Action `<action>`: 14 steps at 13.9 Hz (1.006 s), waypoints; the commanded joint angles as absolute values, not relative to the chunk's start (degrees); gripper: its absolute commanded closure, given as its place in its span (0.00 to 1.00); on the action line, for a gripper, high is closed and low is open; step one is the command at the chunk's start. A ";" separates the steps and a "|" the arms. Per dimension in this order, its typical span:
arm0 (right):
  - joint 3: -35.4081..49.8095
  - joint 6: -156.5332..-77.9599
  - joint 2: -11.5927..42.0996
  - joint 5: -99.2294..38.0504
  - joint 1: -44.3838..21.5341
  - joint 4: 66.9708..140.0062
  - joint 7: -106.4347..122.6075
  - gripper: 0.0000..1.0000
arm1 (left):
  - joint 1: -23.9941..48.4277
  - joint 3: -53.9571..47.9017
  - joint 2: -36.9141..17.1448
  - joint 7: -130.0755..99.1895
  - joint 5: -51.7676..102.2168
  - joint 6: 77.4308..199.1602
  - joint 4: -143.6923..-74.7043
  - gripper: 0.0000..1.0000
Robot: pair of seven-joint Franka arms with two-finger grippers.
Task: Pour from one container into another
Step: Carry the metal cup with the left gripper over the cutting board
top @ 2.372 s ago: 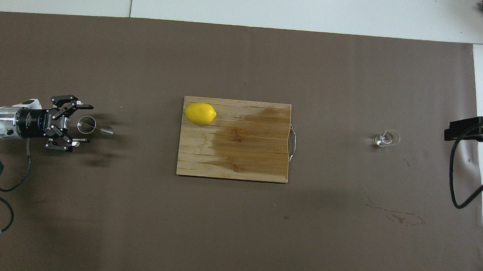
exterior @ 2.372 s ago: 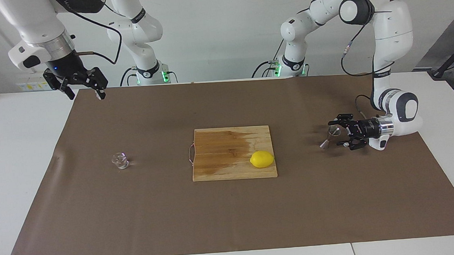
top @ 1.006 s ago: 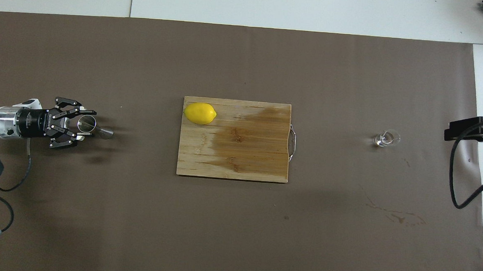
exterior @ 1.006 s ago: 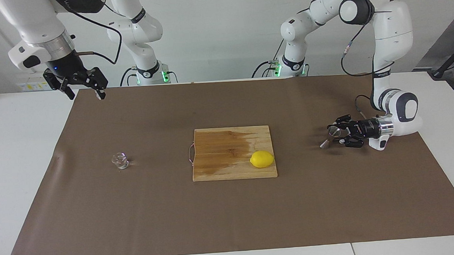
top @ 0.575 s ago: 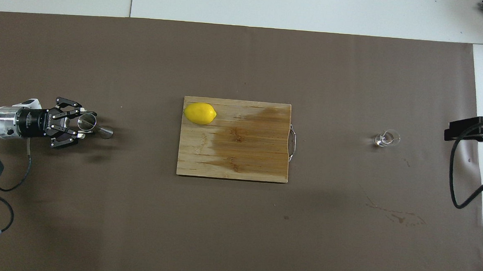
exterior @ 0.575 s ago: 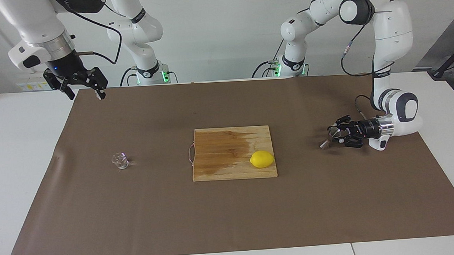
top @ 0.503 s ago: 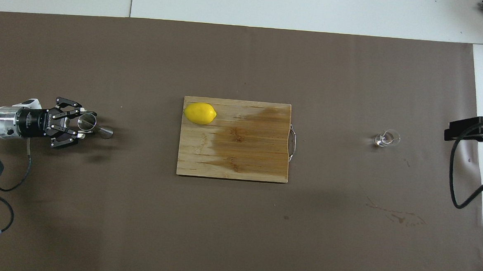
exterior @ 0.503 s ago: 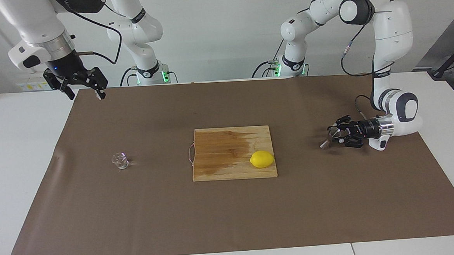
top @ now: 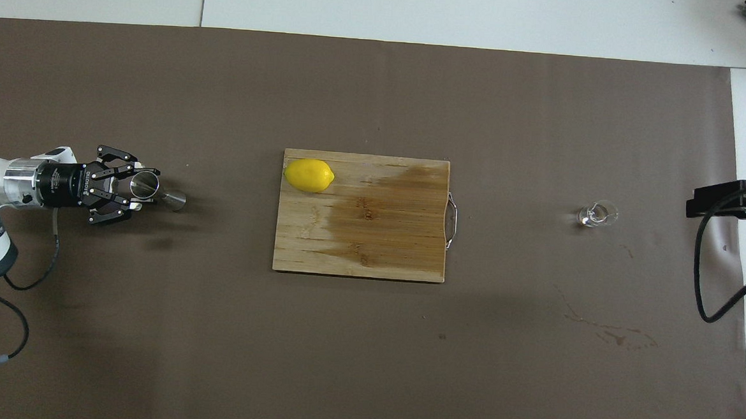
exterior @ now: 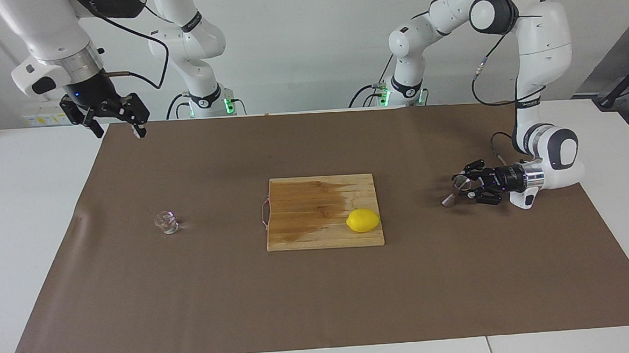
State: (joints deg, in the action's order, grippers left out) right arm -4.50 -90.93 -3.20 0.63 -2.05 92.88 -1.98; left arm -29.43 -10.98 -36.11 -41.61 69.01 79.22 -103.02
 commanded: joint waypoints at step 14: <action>-4.48 -90.97 -4.48 -0.26 -1.93 94.22 -1.93 0.00 | -7.40 -10.37 -22.60 -46.32 87.10 90.07 -110.56 0.59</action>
